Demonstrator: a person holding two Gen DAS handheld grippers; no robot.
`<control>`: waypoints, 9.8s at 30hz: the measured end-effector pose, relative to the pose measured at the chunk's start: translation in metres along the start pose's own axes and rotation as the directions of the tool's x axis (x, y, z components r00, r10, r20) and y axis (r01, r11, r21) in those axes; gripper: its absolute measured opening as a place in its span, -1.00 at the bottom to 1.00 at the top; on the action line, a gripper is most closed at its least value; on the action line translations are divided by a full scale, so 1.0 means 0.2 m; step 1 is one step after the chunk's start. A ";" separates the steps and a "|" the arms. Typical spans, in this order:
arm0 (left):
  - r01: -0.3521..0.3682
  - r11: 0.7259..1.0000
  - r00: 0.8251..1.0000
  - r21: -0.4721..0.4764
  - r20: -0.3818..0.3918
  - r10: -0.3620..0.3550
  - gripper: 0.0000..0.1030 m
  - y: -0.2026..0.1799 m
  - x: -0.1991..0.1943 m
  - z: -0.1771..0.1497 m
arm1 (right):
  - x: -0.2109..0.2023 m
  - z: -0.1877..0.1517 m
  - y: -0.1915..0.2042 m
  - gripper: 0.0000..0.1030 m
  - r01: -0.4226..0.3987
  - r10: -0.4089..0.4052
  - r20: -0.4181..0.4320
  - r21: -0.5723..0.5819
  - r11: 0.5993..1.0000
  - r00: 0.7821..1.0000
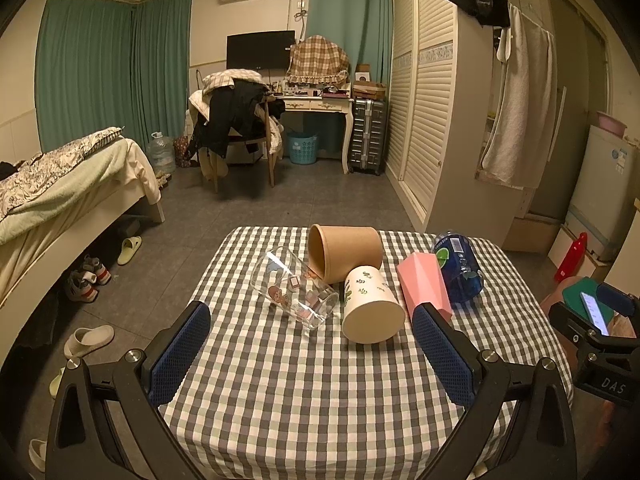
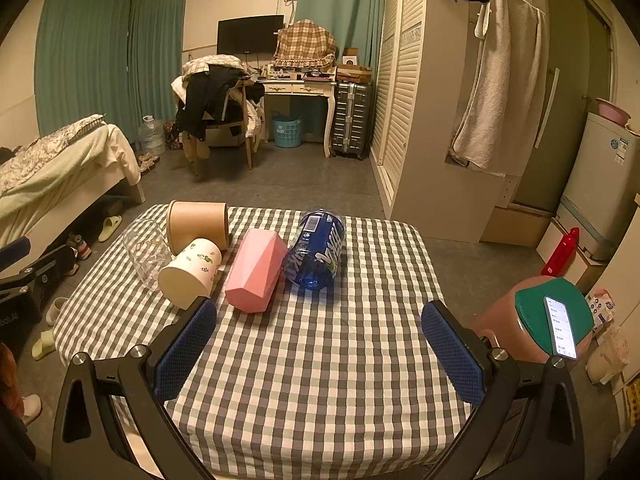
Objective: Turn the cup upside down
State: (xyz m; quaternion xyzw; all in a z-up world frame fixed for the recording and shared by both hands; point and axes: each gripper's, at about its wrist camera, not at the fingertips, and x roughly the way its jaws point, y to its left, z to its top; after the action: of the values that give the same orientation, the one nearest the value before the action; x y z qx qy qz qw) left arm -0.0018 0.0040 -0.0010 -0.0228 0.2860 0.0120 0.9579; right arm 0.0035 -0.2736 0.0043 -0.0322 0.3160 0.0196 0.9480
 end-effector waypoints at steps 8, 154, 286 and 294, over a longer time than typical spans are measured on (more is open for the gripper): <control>-0.001 1.000 1.000 0.000 -0.002 0.001 1.00 0.00 0.00 0.00 | 0.01 0.00 0.00 0.99 0.002 -0.002 -0.001 0.001 1.000 1.000; 0.084 0.994 0.968 0.075 -0.241 -0.064 0.08 -0.65 0.36 -0.58 | 0.28 -0.48 -0.45 0.78 -0.040 0.072 -0.158 0.192 0.981 0.985; 0.031 0.999 0.998 0.027 0.054 -0.032 1.00 0.00 -0.28 -0.30 | -0.29 -0.34 0.00 0.99 -0.080 0.077 0.082 0.035 0.996 0.994; 0.032 0.999 0.998 0.027 0.054 -0.033 1.00 0.00 -0.28 -0.30 | -0.29 -0.34 0.00 0.99 -0.080 0.076 0.083 0.037 0.996 0.994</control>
State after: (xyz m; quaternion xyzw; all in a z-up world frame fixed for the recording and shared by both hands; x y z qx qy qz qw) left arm -0.0821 0.0012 -0.0202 -0.0144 0.2596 -0.0066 0.9656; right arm -0.0832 -0.2797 -0.0150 0.0000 0.2784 0.0516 0.9591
